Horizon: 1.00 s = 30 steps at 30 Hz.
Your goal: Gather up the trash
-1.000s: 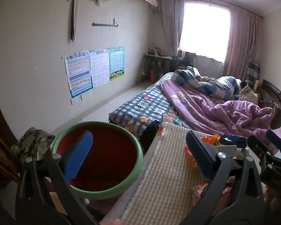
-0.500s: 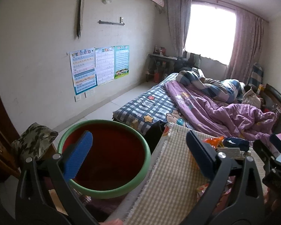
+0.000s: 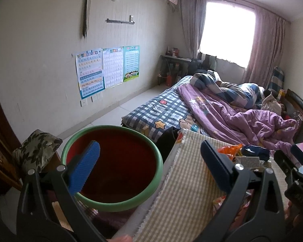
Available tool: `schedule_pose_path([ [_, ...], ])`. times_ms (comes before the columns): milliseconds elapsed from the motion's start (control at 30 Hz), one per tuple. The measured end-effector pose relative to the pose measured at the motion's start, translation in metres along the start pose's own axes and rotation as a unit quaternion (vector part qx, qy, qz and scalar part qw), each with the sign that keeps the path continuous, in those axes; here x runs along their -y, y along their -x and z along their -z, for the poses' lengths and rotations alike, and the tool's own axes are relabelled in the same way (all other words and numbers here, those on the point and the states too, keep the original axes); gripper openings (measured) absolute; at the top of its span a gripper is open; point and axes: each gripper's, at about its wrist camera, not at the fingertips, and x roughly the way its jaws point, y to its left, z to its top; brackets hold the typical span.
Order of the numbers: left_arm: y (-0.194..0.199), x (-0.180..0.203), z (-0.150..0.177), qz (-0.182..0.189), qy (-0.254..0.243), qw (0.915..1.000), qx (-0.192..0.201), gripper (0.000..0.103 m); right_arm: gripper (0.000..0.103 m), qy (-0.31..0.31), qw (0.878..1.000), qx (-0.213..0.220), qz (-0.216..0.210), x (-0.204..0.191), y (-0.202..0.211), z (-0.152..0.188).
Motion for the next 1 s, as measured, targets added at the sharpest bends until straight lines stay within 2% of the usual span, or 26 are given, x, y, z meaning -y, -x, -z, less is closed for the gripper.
schedule_pose_path([
  [1000, -0.0005, 0.0021, -0.0009, 0.009, -0.001, 0.9999, -0.009, 0.098, 0.096, -0.002, 1.0, -0.009, -0.003, 0.0, -0.0038, 0.0043],
])
